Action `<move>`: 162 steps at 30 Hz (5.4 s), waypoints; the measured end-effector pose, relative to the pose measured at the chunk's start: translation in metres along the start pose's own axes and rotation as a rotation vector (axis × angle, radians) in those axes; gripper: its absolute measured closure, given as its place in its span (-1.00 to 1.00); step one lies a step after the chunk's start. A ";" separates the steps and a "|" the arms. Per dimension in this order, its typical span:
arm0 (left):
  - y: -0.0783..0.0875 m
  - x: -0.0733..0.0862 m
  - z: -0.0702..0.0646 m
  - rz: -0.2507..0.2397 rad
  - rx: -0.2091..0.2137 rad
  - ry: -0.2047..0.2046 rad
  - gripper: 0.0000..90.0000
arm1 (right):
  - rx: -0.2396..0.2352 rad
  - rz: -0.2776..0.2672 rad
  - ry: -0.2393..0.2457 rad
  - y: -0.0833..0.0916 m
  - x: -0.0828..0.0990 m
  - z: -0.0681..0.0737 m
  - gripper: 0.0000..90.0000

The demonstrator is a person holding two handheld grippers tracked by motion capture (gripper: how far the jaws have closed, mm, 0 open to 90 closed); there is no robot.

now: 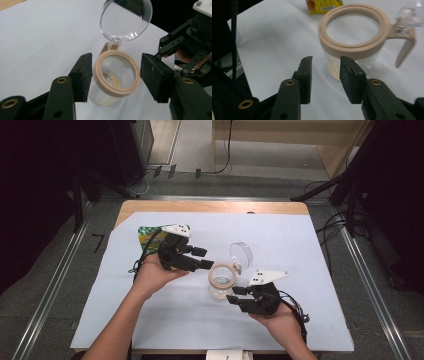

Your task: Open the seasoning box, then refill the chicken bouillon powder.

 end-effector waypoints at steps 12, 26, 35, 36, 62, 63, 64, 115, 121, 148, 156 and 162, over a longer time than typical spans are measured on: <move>0.029 0.017 0.007 0.001 -0.004 0.028 0.12 | -0.033 0.015 0.076 -0.015 -0.004 0.022 0.23; 0.061 0.039 0.022 -0.021 -0.025 0.087 0.02 | -0.067 0.046 0.123 -0.030 -0.004 0.037 0.24; 0.080 0.052 0.033 -0.028 -0.051 0.121 0.01 | -0.075 0.051 0.130 -0.035 -0.005 0.040 0.20; 0.085 0.055 0.035 -0.038 -0.057 0.128 0.00 | -0.074 0.056 0.134 -0.035 -0.005 0.041 0.19; 0.125 0.099 0.073 -0.051 -0.198 0.205 -0.11 | -0.091 0.068 0.169 -0.041 -0.005 0.047 0.15; 0.124 0.101 0.075 -0.050 -0.203 0.206 -0.12 | -0.096 0.068 0.174 -0.042 -0.005 0.048 0.15; 0.120 0.102 0.079 -0.037 -0.204 0.208 -0.12 | -0.099 0.068 0.172 -0.042 -0.005 0.049 0.15; 0.085 0.068 0.064 0.025 -0.122 0.196 1.00 | -0.091 -0.013 0.132 -0.084 -0.029 0.055 0.16; 0.094 0.067 0.047 0.023 -0.094 0.199 1.00 | -0.084 -0.019 0.134 -0.086 -0.030 0.058 0.20; 0.098 0.026 -0.048 0.090 0.060 0.074 1.00 | 0.016 -0.100 0.065 -0.099 -0.032 0.048 0.46; 0.093 0.023 -0.054 0.090 0.110 0.096 1.00 | 0.025 -0.123 0.087 -0.102 -0.031 0.049 0.47; 0.089 0.024 -0.049 0.086 0.072 0.131 1.00 | 0.082 -0.137 0.171 -0.099 -0.029 0.055 0.48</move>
Point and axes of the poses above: each handheld gripper's, and its own axes: y roughly backward along the jaws, x roughly out of its underside, z roughly to its left, the point moved 4 cm from there along -y, roughly forward along the jaws, and after that the axes turned 9 degrees about z, right-handed, at the moved point
